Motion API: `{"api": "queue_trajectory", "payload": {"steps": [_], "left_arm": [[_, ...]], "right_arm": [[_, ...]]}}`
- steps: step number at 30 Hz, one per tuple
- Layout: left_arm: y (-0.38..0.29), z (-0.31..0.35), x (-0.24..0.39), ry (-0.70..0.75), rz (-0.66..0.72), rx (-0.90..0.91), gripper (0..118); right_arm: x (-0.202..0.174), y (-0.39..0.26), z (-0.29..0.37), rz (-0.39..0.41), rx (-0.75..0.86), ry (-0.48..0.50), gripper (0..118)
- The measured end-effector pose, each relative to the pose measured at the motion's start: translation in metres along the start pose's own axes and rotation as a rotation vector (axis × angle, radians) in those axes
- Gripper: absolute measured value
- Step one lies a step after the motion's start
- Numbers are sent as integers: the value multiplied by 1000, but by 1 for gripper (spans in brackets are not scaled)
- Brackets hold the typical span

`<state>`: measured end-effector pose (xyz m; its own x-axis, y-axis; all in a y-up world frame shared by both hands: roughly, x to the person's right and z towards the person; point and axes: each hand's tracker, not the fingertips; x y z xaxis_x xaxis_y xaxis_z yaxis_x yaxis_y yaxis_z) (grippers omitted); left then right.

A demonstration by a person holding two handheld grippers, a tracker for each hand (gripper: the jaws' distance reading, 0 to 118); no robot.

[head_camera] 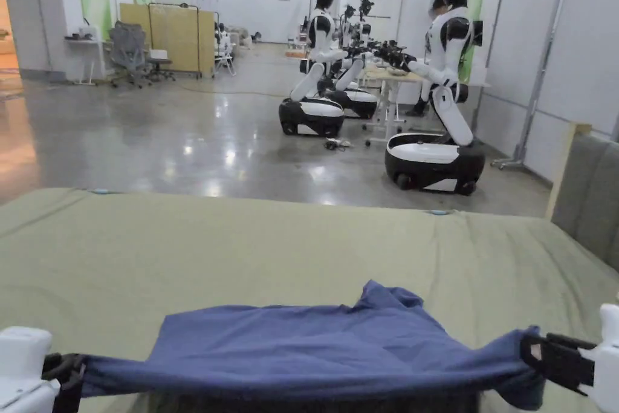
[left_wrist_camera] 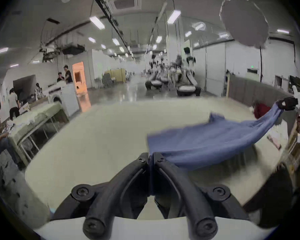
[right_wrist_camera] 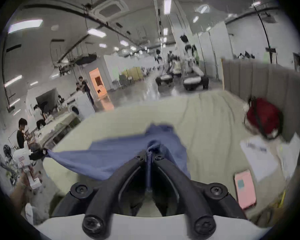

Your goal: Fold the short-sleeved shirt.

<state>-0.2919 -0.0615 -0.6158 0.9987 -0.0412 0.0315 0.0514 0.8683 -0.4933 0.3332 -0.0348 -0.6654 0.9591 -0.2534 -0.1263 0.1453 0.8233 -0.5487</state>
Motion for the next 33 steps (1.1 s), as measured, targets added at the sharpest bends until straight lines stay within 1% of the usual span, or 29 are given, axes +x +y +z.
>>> {"api": "queue_trajectory", "payload": {"steps": [2, 3, 5, 6, 7, 8, 9, 10, 11, 12, 13, 14, 15, 16, 17, 18, 19, 20, 21, 22, 23, 24, 25, 26, 27, 28, 30, 33], "left_arm": [[-44, -4, 2, -11, 35, -92, 2], [-64, -7, 4, -13, 37, -141, 2], [-91, -16, 9, 7, -1, -205, 2], [-101, -19, 10, -3, 2, -236, 4], [-107, -19, 10, 4, 16, -220, 8], [-107, -16, 10, 11, 37, -211, 8], [-104, -10, 9, 14, 65, -192, 11], [-97, -2, 11, 25, 74, -162, 27], [-89, 5, 16, 37, 55, -126, 61], [-80, 14, 24, 43, 16, -92, 104], [-68, 21, 36, 41, -11, -28, 114], [-58, 26, 48, 31, -18, 31, 114], [-47, 29, 62, 10, -31, 68, 114], [-38, 34, 77, 3, -41, 120, 114], [-31, 39, 90, 8, -51, 173, 114], [-23, 45, 103, 2, -56, 248, 114], [-17, 50, 114, -13, -53, 290, 114], [-17, 48, 115, -33, -50, 299, 114], [-13, 48, 120, -30, -49, 280, 112], [-11, 48, 123, -29, -52, 275, 105], [-9, 48, 125, -29, -61, 273, 80], [-12, 45, 123, -14, -91, 254, 24], [-11, 40, 121, 22, -125, 222, 0], [-13, 37, 116, 37, -144, 194, 0], [-13, 36, 106, 6, -128, 193, 0], [-16, 34, 97, -12, -94, 153, 0], [-22, 35, 73, 13, -50, 113, 0], [-43, 33, 27, 83, -36, 14, 0]], "right_arm": [[9, -51, -14, 37, -115, -63, 9], [5, -78, -22, 65, -180, -85, 9], [10, -116, -35, 65, -272, -92, 9], [10, -130, -38, 66, -296, -114, 9], [11, -139, -41, 73, -287, -128, 10], [11, -142, -39, 70, -276, -124, 11], [9, -138, -32, 63, -244, -130, 11], [3, -129, -23, 75, -191, -170, 18], [-13, -119, -6, 97, -147, -187, 37], [-25, -109, 5, 131, -89, -169, 72], [-41, -99, 15, 161, -10, -124, 93], [-57, -91, 22, 188, 61, -104, 97], [-76, -86, 26, 221, 122, -98, 97], [-93, -78, 30, 231, 181, -105, 97], [-104, -75, 33, 218, 239, -101, 97], [-114, -73, 35, 183, 287, -72, 97], [-128, -72, 38, 154, 302, -43, 97], [-134, -73, 37, 137, 300, -43, 97], [-140, -75, 35, 141, 305, -65, 91], [-147, -79, 34, 152, 327, -92, 72], [-150, -82, 31, 196, 338, -111, 35], [-156, -84, 27, 235, 332, -149, 5], [-159, -87, 24, 249, 314, -171, 4], [-159, -87, 22, 251, 294, -100, 4], [-159, -88, 19, 250, 264, -57, 4], [-162, -90, 18, 258, 267, -80, 4], [-165, -93, 18, 302, 262, -92, 4], [-156, -95, 26, 301, 248, -85, 4]]}}
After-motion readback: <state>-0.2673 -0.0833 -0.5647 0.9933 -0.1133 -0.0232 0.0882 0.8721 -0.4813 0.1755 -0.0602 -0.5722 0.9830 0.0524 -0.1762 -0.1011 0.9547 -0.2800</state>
